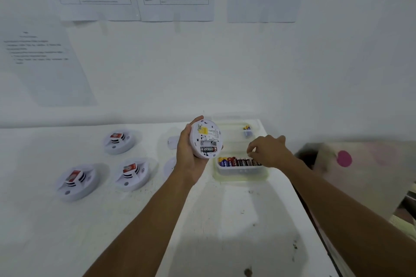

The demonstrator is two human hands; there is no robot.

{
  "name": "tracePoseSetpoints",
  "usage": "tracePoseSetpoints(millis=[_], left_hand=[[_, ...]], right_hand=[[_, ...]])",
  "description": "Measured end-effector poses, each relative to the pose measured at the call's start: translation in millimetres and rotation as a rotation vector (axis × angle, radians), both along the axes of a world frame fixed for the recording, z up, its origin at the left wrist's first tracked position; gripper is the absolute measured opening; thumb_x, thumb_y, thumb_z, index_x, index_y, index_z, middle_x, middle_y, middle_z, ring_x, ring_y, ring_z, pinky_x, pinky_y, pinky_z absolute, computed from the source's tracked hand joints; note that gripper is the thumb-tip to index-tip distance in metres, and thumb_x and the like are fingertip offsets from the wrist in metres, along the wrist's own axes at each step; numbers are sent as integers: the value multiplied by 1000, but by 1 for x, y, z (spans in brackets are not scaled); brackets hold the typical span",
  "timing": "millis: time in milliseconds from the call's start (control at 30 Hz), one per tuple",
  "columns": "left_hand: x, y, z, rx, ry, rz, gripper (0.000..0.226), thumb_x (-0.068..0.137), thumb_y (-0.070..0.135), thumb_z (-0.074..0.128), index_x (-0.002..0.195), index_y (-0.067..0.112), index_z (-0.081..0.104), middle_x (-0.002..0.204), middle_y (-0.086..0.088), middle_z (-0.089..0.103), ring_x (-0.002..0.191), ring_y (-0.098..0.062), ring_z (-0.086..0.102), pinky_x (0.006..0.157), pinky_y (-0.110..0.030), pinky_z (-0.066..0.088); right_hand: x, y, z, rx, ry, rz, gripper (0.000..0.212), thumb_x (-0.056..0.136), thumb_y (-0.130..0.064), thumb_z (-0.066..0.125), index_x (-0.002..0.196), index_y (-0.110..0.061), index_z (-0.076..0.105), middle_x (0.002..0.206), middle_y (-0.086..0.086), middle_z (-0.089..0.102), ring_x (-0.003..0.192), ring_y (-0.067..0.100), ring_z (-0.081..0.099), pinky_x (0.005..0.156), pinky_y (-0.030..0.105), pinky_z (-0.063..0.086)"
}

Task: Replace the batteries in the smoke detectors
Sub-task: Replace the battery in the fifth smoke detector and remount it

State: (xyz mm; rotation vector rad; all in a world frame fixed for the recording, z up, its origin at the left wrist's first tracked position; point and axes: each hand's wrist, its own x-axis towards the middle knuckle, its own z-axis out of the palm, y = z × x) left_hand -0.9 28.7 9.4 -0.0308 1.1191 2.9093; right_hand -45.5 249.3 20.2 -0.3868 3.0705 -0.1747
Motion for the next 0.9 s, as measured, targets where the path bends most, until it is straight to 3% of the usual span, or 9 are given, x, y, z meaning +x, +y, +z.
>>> tracePoseSetpoints(millis=[67,133,200,300,500,633,700,900], left_hand=[[0,0,2,1,4,5,46,94,41,46,134,20,55,146,-16,47,128,-40,45,106,-59,35],[0,0,4,9,9,5,47,94,42,45,134,20,54,142,-15,50,128,-39,45,107,-60,34],[0,0,6,11,19,5,48,95,46,43,133,20,54,139,-14,52,126,-38,47,108,-60,34],[3,3,13,-12,40,16,50,92,51,44,131,21,55,134,-14,55,123,-37,49,104,-56,39],[5,7,24,-20,72,76,45,86,47,50,124,24,59,127,-11,60,119,-35,52,83,-42,49],[5,7,27,-35,77,99,44,87,46,48,124,25,57,123,-7,62,115,-31,55,80,-39,49],[3,5,27,-53,78,106,39,92,44,45,123,26,58,122,-5,64,114,-30,56,78,-38,52],[-1,0,26,-94,95,112,35,103,38,34,126,25,57,127,-8,60,115,-30,55,72,-35,54]], right_hand=[[1,1,3,-61,58,-24,16,95,-35,53,93,-35,69,75,-14,67,89,11,62,86,38,28],[5,-1,9,-330,69,-51,13,93,-30,57,91,-33,69,74,-12,70,81,9,63,84,34,38],[17,-11,18,-636,62,-17,13,91,-21,61,85,-30,70,71,-10,71,68,5,62,70,22,47],[42,-39,30,-856,48,37,12,89,-15,65,83,-22,73,79,-11,71,68,3,60,62,7,44],[67,-82,26,-1073,62,-101,15,88,-16,65,79,-26,73,90,-17,69,66,1,62,61,12,49],[70,-98,22,-1157,32,-244,13,89,-19,62,86,-21,75,95,-13,71,72,0,64,70,22,53],[71,-105,25,-1234,-42,-305,15,91,-19,59,86,-19,73,90,-11,71,78,6,63,70,28,53],[74,-109,32,-1398,-134,-358,19,93,-16,57,79,-19,70,81,-10,67,83,7,60,73,24,45]])
